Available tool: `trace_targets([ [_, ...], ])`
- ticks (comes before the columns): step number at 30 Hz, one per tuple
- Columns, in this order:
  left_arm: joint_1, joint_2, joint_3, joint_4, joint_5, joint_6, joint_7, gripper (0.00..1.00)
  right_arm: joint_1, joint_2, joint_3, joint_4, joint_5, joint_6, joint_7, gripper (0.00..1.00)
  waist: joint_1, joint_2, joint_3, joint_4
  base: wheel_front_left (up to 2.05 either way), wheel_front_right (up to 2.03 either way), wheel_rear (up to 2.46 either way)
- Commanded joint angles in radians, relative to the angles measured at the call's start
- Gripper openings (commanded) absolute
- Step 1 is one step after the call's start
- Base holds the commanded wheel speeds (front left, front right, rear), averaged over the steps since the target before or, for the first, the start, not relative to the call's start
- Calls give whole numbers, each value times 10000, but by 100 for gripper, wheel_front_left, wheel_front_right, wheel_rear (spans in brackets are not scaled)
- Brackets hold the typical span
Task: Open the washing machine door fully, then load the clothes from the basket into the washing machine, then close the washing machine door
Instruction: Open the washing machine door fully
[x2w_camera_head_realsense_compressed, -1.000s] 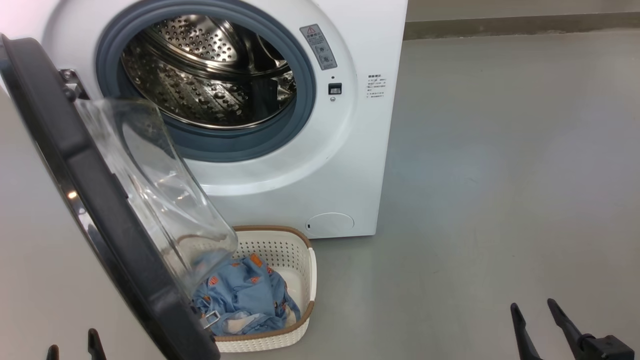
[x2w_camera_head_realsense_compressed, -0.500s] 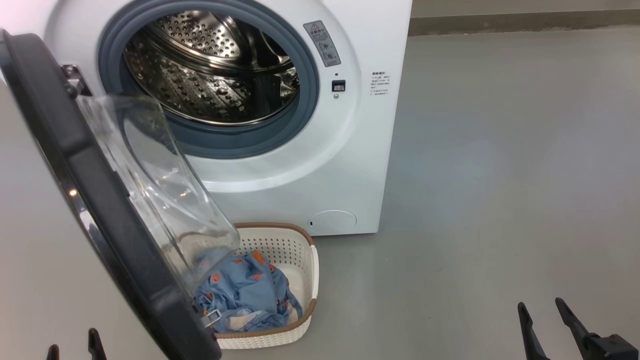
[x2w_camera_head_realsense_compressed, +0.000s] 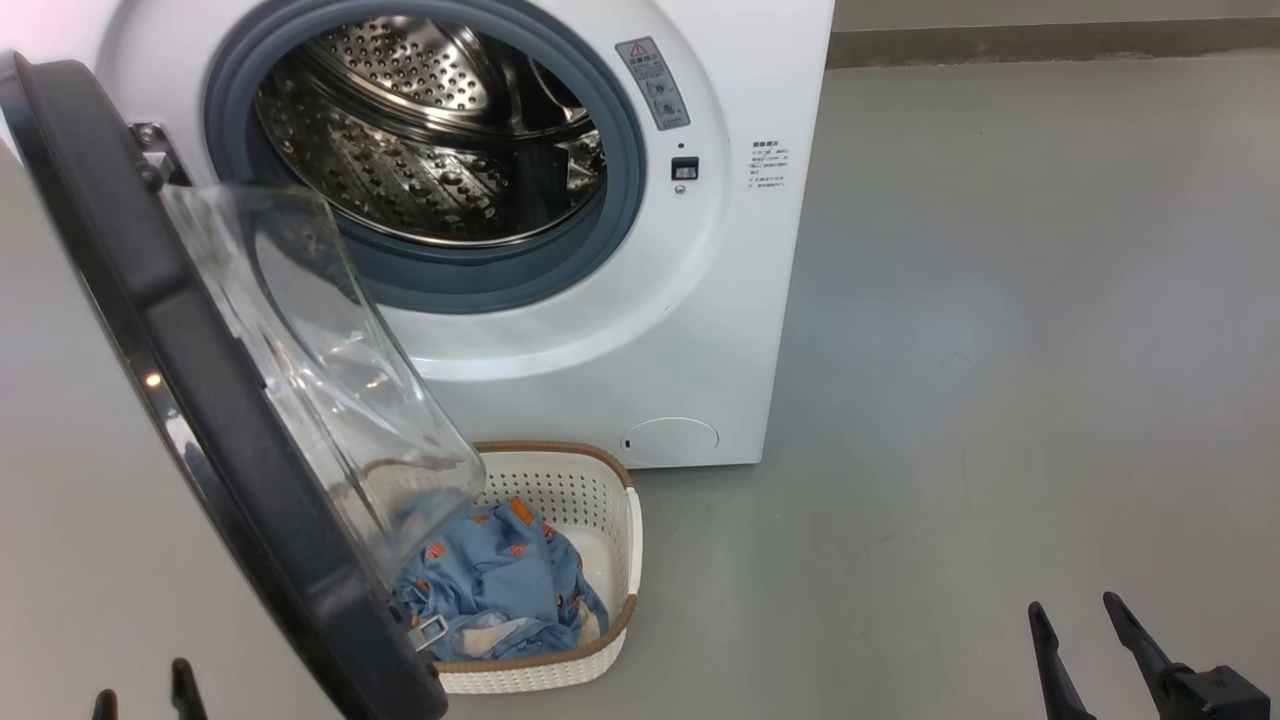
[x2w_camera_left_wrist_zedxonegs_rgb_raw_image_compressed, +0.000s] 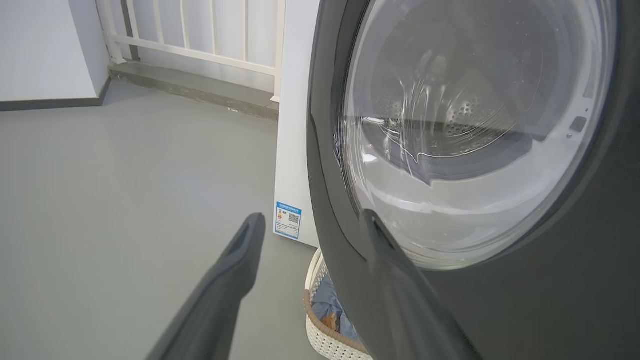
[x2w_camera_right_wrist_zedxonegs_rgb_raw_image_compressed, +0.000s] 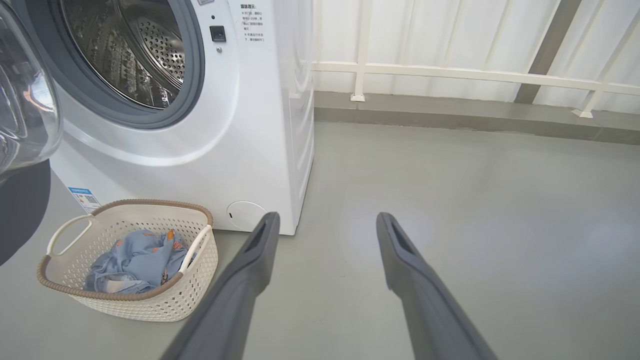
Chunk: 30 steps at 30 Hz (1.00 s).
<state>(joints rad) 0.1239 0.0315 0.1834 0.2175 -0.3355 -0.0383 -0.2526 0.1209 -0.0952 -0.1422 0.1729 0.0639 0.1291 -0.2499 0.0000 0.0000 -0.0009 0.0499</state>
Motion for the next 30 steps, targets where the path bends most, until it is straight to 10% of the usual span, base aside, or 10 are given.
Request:
trace_targets([
  [1,-151,187,292,-214,104,126,-92,33,-382,-197,262,-253,27,16,-118,100,0,0,1,5,0,0,0],
  [2,-169,187,345,-251,100,190,-92,0,-382,-195,258,-255,27,16,-118,100,0,0,6,11,0,0,0],
  [16,-334,187,1065,-1714,-365,1343,-92,0,-326,-200,125,-412,-6,16,-118,100,0,0,46,215,0,0,0],
  [30,-1042,187,24,-7725,-201,1764,-92,0,-160,-184,222,-354,-25,16,-118,100,0,0,82,901,0,0,0],
])
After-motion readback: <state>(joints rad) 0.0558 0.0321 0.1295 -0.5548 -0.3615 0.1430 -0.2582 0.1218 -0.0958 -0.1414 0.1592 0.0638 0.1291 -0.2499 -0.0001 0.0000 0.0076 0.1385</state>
